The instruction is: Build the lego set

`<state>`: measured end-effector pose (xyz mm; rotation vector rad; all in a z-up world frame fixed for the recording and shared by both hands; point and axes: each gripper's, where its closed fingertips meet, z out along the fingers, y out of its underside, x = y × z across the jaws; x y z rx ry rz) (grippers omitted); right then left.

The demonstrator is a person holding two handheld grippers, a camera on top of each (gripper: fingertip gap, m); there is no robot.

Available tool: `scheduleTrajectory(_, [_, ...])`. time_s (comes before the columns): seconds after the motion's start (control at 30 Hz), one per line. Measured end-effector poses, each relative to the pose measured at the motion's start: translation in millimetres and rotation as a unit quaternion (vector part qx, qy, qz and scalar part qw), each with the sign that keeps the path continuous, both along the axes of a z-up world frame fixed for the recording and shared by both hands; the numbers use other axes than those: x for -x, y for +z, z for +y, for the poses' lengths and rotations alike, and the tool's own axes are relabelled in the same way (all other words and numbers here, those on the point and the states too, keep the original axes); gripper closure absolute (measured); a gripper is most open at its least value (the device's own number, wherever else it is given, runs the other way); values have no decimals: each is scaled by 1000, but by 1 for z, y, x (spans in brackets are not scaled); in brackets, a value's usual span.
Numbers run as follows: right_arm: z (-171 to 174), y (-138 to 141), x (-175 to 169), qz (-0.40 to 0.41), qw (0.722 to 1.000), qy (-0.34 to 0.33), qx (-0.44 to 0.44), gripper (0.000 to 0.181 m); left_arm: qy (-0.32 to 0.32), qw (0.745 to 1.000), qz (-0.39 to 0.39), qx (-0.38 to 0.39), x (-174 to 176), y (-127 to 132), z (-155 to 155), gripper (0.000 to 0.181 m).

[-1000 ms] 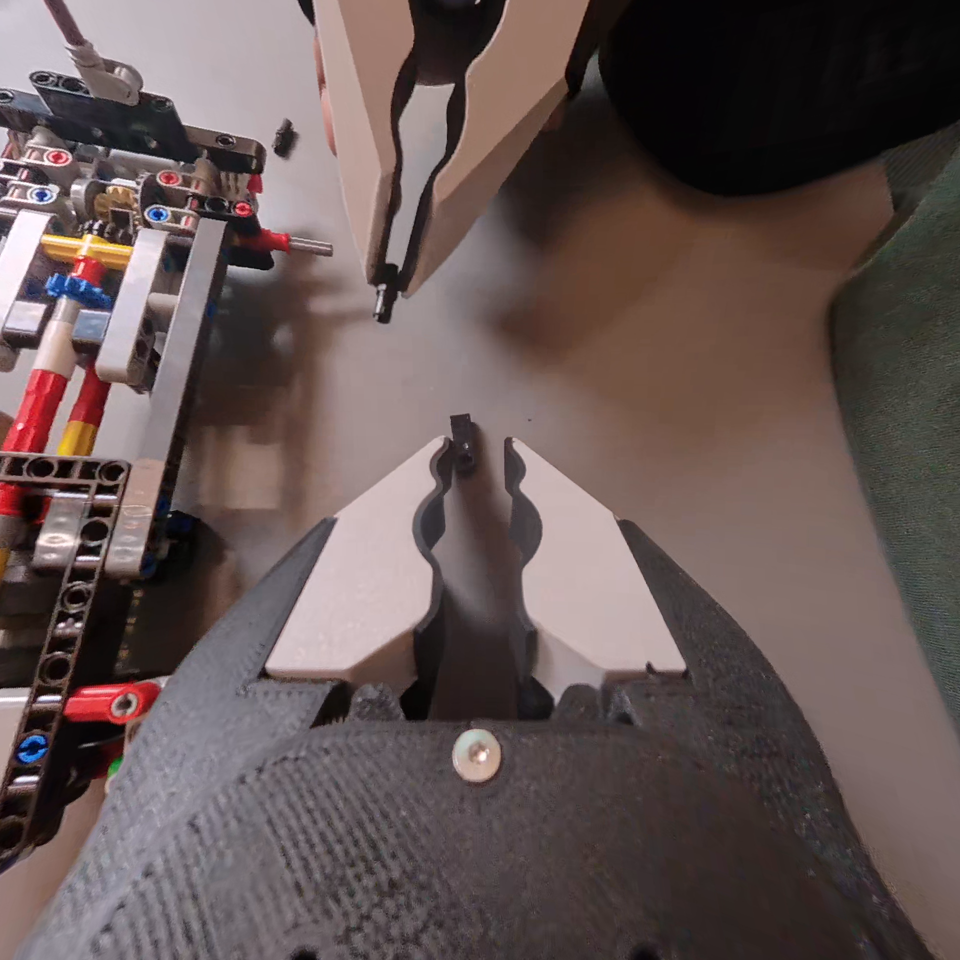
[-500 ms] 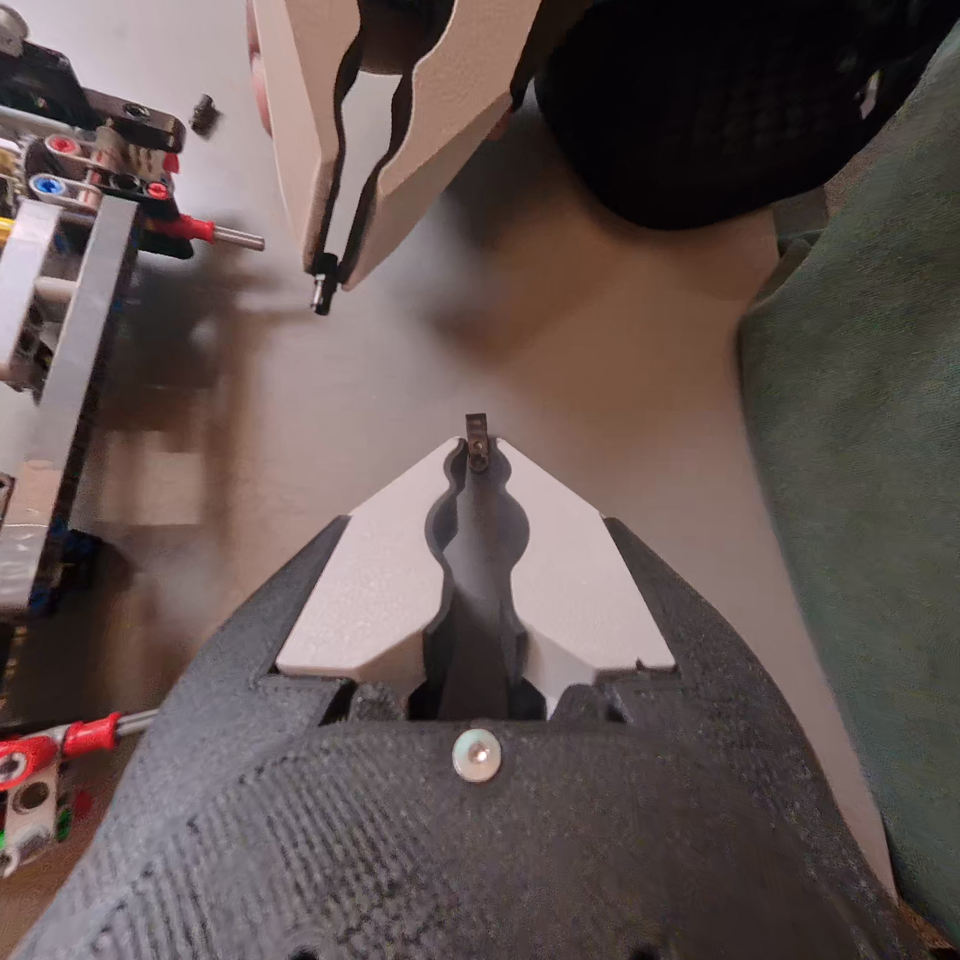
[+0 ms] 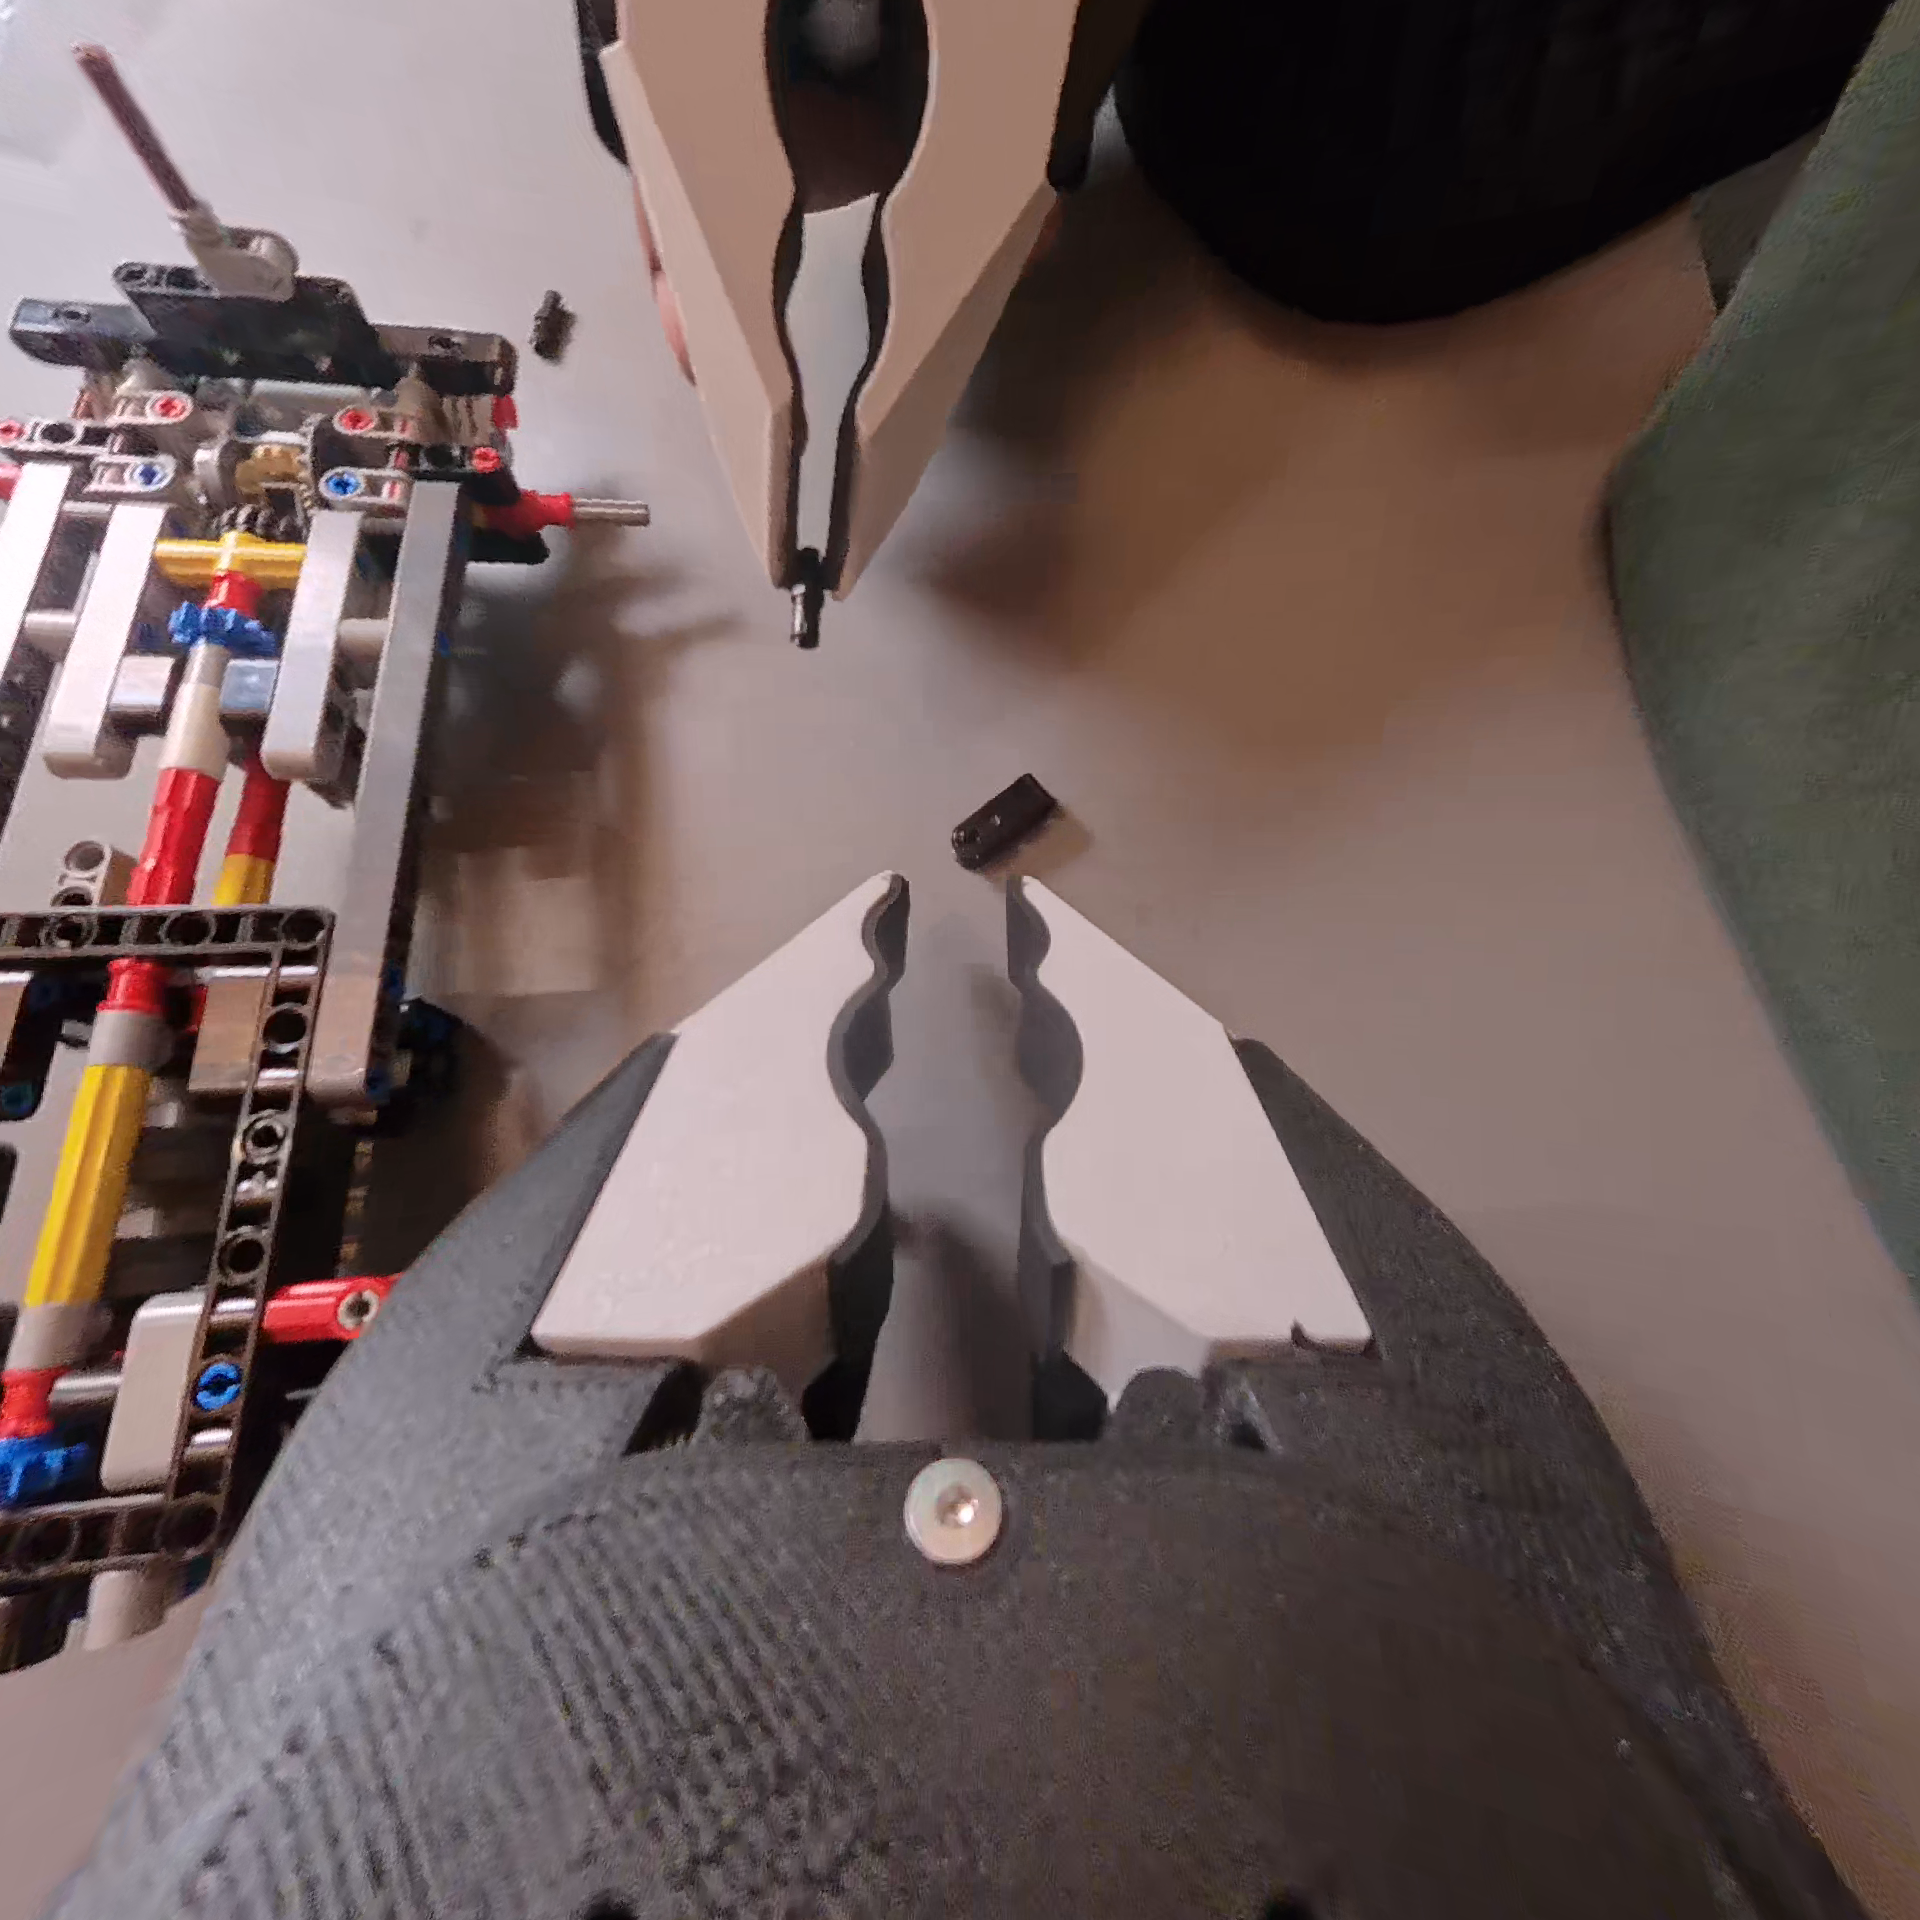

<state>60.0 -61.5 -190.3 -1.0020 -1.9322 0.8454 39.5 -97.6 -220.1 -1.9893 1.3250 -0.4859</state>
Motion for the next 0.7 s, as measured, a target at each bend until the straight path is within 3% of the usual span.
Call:
scheduleTrajectory(0.17, [-1,-4,-1,-10,1000,4,3,180,-39,999,13,-21,-14,-6,-3,160])
scheduleTrajectory(0.33, [-6,-5,-4,-23,1000,16,11,180,-23,999,34,8,-16,-11,3,173])
scheduleTrajectory(0.53, [-28,-11,-11,-57,996,59,16,180,31,975,-47,214,-25,-3,-7,173])
scheduleTrajectory(0.7, [-32,-22,-11,-83,995,61,-9,180,51,958,-44,277,-28,-9,-6,173])
